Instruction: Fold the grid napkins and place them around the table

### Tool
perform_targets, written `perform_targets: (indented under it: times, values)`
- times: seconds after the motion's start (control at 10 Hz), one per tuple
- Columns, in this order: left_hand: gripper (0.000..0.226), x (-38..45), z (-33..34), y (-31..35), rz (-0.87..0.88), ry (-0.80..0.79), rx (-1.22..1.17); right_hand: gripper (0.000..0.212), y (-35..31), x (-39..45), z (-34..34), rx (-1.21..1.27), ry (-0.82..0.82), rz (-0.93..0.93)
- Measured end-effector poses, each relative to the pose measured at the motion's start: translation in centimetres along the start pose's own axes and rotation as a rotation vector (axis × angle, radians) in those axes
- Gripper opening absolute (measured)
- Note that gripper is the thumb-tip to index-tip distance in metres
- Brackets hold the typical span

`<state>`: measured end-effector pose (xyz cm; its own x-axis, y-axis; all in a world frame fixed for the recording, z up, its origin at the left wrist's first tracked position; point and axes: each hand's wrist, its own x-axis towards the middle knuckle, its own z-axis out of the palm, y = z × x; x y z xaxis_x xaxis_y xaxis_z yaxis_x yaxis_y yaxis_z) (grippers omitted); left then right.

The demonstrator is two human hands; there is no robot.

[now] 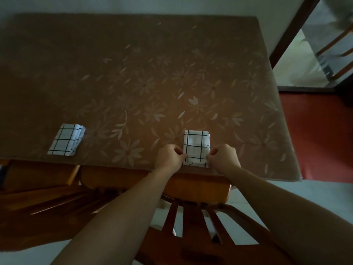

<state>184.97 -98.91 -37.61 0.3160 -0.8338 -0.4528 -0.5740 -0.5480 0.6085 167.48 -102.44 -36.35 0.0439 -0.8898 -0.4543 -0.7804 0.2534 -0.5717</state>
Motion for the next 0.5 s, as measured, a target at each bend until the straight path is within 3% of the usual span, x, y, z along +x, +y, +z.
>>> perform_targets:
  times: [0.3,0.5]
  values:
    - [0.022,0.0,0.6,0.1,0.065,-0.013,-0.003,0.015,0.3,-0.2,-0.1,-0.021,0.032,0.001]
    - [0.026,-1.2,-2.6,0.5,0.111,-0.009,0.079,0.034,-1.3,-1.5,-2.2,-0.046,0.084,0.018]
